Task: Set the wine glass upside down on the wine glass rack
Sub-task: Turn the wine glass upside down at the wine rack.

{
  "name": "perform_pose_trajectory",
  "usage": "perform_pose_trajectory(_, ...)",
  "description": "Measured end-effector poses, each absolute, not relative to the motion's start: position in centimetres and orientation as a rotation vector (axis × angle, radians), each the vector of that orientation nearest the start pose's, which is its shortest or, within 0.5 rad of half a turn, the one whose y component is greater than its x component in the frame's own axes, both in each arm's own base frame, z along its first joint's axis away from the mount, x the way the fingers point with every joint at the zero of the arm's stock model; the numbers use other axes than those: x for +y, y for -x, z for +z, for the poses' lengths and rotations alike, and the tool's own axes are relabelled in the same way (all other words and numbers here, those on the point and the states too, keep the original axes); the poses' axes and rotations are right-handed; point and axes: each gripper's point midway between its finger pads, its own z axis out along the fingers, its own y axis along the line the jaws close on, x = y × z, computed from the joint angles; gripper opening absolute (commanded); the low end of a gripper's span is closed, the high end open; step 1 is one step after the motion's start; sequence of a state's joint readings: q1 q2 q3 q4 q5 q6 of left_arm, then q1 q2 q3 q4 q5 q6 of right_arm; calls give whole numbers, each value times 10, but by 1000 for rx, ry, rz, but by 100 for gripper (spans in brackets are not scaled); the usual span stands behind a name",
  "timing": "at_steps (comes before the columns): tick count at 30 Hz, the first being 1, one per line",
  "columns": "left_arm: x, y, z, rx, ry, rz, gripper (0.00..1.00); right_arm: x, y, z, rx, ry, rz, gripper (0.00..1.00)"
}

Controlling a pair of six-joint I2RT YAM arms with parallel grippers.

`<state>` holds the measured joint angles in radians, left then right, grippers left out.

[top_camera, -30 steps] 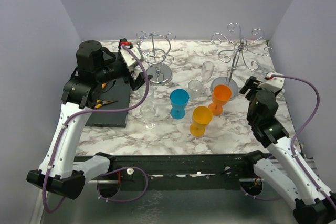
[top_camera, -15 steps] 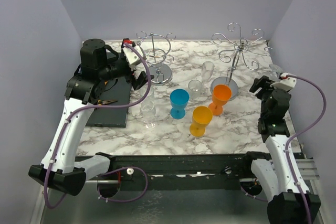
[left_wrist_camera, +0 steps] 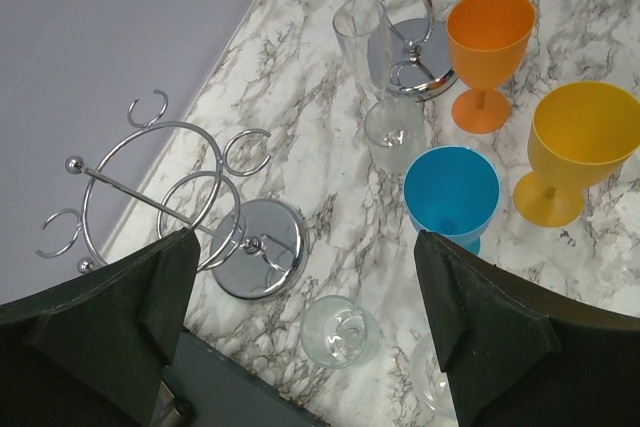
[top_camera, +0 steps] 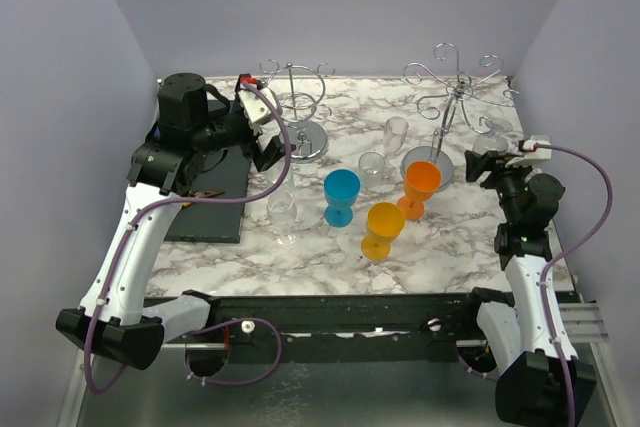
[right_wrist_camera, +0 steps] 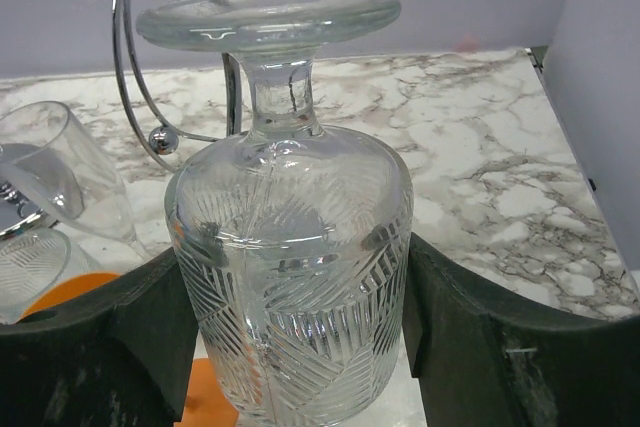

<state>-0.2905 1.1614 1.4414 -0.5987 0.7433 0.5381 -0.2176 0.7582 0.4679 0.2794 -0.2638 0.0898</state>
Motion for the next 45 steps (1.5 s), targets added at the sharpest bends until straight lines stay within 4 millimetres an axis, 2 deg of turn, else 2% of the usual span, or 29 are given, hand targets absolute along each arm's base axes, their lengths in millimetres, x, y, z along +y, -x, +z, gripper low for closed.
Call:
perform_pose_trajectory(4, -194, -288, 376, 1423, -1170, -530, 97, -19, -324, 242, 1568, 16, 122, 0)
perform_pose_trajectory(12, -197, -288, 372, 1431, -1180, -540, 97, -28, -324, 257, 1542, 57, 133, 0)
perform_pose_trajectory(20, -198, -284, 368, 1439, -1198, -552, 97, -11, -325, 288, 1482, 149, 214, 0)
perform_pose_trajectory(29, -198, -284, 368, 1434, -1203, -550, 97, 1, -331, 276, 1526, 181, 316, 0)
perform_pose_trajectory(37, -198, -284, 368, 1431, -1207, -548, 97, 5, -340, 281, 1528, 214, 360, 0)
perform_pose_trajectory(45, -198, -283, 368, 1430, -1209, -547, 97, 18, -344, 280, 1538, 287, 431, 0)
